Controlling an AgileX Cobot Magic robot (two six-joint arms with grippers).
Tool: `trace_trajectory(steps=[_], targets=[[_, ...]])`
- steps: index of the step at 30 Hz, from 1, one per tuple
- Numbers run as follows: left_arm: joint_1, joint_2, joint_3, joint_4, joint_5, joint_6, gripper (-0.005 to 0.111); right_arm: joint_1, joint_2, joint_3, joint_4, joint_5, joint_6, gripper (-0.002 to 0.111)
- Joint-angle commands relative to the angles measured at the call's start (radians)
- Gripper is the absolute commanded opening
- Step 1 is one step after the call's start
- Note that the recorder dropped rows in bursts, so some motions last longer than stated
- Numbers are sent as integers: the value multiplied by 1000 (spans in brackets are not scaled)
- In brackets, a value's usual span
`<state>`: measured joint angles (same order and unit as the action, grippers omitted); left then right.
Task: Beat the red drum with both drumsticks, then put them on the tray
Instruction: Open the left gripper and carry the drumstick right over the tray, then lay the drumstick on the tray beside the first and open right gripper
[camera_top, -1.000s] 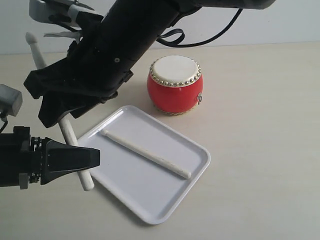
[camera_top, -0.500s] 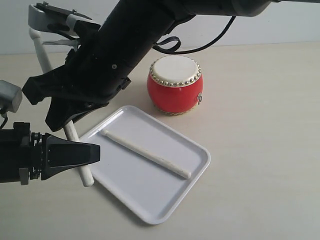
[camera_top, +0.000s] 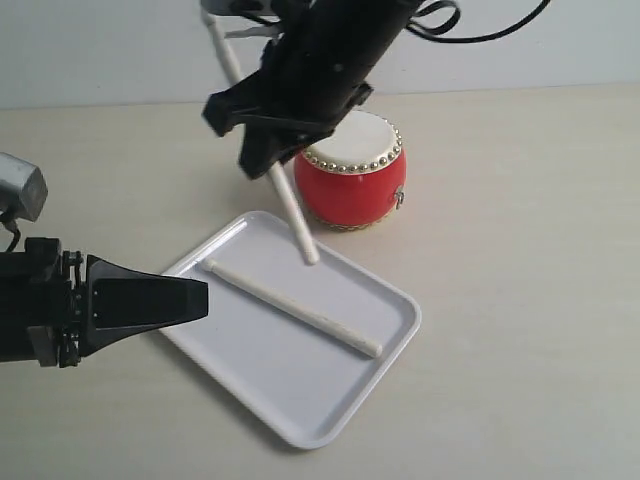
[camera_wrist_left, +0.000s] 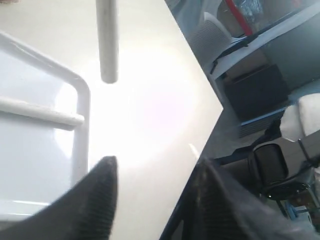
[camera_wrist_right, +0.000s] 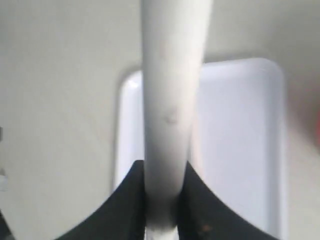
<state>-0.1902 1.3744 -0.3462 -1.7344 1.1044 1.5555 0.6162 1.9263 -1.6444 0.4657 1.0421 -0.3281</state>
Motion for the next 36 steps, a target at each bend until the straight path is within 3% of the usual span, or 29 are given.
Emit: trace_trajectory(steps=[1,2,7,11,15,18,22,26,36], targets=[[26,-7,-2,-10,106,-24,10,-23,-4,-25,-246,137,24,0],[40,-9,-5,-10,117,-24,0,-23,7,-27,-281,179,24,0],[143,-68,-63,3,117,-55,0,-19,72,-27,-298,179,17,0],[271,-179,-127,120,113,-153,0,12,112,-27,-344,179,17,0],[361,-318,-153,242,-63,-270,0,61,141,-27,-393,179,12,0],[363,-395,-153,321,-190,-342,0,83,173,-27,-432,179,17,0],[357,-425,-153,448,-262,-467,0,83,218,-27,-505,179,32,0],[349,-421,-153,467,-278,-483,0,83,252,-27,-575,179,68,0],[349,-419,-153,468,-291,-483,0,104,272,-27,-523,179,-1,0]])
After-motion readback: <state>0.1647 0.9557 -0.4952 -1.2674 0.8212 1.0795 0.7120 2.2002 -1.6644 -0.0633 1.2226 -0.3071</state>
